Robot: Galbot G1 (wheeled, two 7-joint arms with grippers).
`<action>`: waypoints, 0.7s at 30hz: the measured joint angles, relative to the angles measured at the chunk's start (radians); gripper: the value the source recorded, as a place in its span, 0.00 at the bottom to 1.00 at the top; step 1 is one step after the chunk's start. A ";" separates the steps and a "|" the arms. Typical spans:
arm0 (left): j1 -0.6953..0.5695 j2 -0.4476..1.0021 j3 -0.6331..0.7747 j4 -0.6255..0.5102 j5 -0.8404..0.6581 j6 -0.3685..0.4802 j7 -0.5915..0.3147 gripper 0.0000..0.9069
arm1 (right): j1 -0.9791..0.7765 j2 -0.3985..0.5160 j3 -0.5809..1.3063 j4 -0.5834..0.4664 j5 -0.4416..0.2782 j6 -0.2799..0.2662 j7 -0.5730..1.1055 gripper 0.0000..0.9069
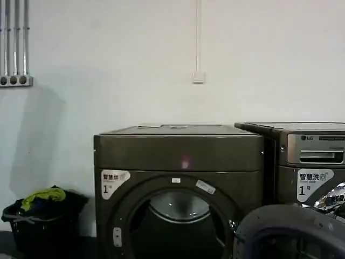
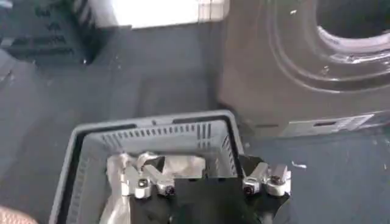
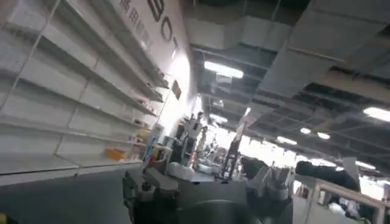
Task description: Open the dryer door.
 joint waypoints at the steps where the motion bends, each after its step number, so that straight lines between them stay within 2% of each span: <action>1: -0.001 0.015 0.005 0.000 -0.035 0.000 -0.018 1.00 | 0.003 0.000 -0.005 -0.002 -0.003 0.001 0.000 1.00; 5: -0.006 0.078 0.031 -0.014 -0.192 0.000 -0.116 1.00 | 0.011 -0.003 -0.015 -0.013 -0.009 0.006 -0.003 1.00; 10: -0.017 0.147 0.076 -0.024 -0.291 0.000 -0.153 1.00 | 0.010 -0.021 -0.004 -0.042 -0.027 0.020 -0.011 1.00; 21: -0.024 0.199 0.174 -0.018 -0.294 0.000 -0.159 1.00 | 0.020 -0.035 -0.006 -0.087 -0.036 0.028 -0.017 1.00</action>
